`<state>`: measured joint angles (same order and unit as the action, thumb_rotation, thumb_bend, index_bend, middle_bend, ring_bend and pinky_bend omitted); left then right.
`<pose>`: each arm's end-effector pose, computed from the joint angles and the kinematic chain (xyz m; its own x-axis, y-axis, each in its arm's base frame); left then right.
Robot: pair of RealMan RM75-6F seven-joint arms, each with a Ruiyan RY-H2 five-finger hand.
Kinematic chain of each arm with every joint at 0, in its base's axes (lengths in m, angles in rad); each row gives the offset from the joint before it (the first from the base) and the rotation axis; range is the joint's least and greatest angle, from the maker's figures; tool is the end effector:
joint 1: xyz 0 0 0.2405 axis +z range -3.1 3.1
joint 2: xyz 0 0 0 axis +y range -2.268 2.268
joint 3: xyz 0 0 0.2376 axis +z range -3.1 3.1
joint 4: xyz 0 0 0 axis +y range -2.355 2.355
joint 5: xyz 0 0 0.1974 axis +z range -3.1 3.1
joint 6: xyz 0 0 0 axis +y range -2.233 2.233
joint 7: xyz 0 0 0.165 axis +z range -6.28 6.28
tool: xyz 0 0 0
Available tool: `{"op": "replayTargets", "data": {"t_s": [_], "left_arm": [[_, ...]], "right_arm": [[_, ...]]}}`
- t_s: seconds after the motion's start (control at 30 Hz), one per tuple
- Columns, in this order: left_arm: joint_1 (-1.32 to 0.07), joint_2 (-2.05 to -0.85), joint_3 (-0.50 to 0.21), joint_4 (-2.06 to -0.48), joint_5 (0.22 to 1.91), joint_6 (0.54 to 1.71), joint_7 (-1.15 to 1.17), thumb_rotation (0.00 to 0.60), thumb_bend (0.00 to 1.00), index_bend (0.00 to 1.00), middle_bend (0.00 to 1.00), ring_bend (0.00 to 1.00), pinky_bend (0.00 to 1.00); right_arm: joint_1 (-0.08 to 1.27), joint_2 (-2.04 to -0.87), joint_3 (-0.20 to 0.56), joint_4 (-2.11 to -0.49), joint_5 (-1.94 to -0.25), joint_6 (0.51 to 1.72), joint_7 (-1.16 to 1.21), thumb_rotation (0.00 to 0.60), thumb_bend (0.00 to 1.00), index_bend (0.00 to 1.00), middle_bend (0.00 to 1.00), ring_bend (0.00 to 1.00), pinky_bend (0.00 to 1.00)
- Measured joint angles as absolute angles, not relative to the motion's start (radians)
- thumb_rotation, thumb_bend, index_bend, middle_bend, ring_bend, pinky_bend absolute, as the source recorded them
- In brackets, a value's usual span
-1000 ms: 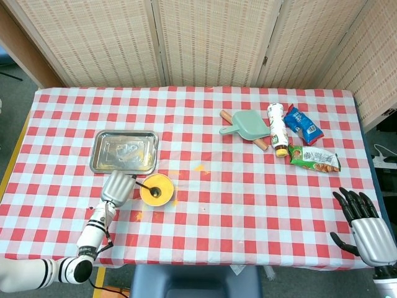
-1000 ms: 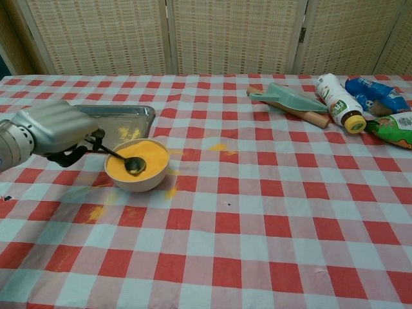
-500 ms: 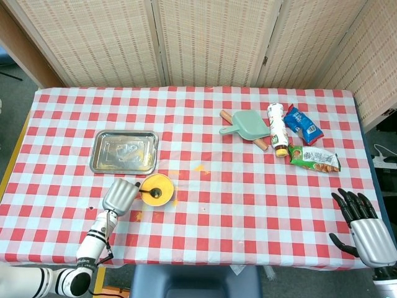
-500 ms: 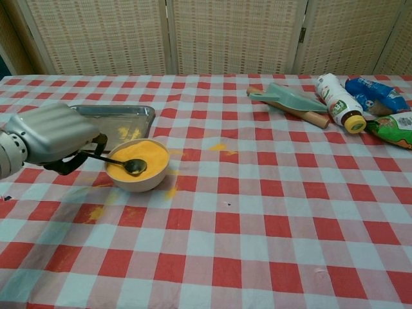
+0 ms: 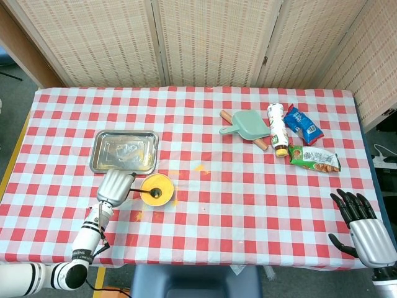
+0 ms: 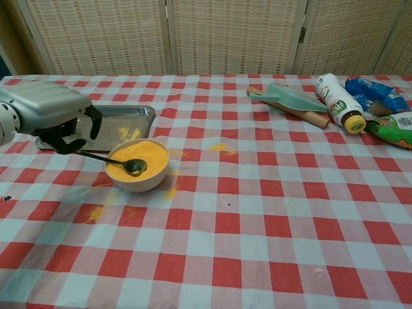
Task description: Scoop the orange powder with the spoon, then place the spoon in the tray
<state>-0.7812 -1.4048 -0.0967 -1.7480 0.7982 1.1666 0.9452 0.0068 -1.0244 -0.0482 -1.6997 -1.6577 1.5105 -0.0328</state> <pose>-0.1431 0.3319 0.0279 0.7727 0.1759 0.6099 0.6327 -0.2901 -0.7180 -0.2769 -0.1560 0.1621 0.4378 -0.1020 0.8933 -0.8983 -0.0901 0.4300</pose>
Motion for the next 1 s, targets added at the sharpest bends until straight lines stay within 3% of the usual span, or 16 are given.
{"op": "replayTargets", "data": {"t_s": [0.43, 1.0], "left_arm": [[-0.854, -1.329, -0.128, -1.798, 0.54, 1.039, 0.928, 0.6, 0.47, 0.47, 1.0, 1.0, 1.0], [-0.919, -1.302, -0.087, -1.79, 0.462, 1.018, 0.89, 0.6, 0.48, 0.47, 1.0, 1.0, 1.0]], "right_arm": [[0.014, -1.028, -0.042, -1.7, -1.641, 1.494, -0.043, 0.6, 0.19, 0.0, 0.0, 0.0, 0.0], [0.011, -1.031, -0.041, -1.702, -1.64, 1.5, -0.051, 0.6, 0.19, 0.0, 0.0, 0.0, 0.0]]}}
